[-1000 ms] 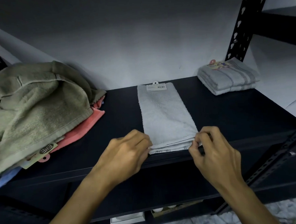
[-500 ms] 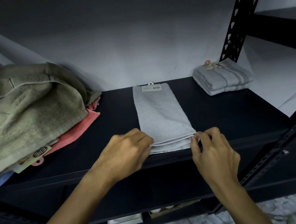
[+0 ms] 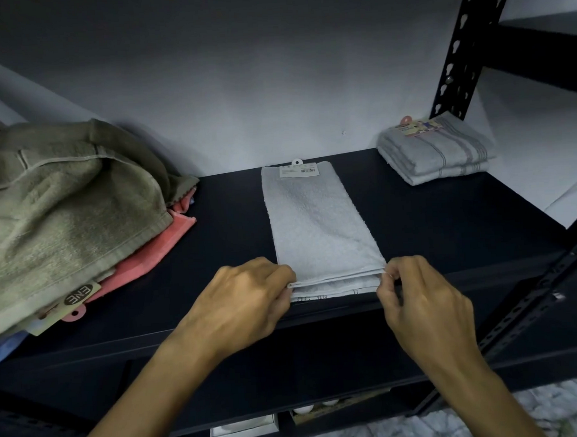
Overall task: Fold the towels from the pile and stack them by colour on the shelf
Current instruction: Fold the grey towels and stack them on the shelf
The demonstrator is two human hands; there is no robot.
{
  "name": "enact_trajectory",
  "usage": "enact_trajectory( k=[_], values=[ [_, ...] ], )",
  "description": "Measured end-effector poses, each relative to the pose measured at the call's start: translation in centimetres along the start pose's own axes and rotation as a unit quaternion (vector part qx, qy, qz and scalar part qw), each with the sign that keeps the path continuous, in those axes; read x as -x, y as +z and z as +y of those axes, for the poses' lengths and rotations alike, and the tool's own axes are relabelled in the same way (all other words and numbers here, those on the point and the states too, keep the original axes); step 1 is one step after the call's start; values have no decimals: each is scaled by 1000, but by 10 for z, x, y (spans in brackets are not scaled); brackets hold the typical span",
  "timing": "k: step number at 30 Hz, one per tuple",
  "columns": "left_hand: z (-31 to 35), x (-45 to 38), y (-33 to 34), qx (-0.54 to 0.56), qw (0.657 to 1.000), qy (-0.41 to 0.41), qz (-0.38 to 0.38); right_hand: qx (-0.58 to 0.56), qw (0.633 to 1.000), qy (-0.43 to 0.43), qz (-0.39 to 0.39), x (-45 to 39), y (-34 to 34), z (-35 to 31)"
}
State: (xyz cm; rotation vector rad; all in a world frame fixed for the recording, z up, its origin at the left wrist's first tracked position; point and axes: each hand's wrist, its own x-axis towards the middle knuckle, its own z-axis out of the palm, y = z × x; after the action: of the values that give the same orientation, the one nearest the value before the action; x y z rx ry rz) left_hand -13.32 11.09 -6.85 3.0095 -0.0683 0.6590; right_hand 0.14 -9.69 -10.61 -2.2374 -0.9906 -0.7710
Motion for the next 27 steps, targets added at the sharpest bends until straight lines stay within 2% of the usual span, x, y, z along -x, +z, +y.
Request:
enact_trajectory(
  k=[8, 13, 20, 24, 27],
  values=[
    [-1, 8, -3, -7, 999, 28, -17, -22, 998, -53, -5, 9, 8, 6],
    [3, 15, -3, 1, 999, 15, -30, 4, 997, -73, -31, 9, -1, 10],
    [7, 17, 3, -21, 1000, -4, 1, 4, 984, -158, -79, 0, -8, 30],
    [17, 16, 11, -33, 998, -60, 10, 3, 960, -214, -180, -15, -2, 39],
    [26, 20, 24, -51, 996, -70, 0, 11, 936, -254, -242, -18, 11, 44]
  ],
)
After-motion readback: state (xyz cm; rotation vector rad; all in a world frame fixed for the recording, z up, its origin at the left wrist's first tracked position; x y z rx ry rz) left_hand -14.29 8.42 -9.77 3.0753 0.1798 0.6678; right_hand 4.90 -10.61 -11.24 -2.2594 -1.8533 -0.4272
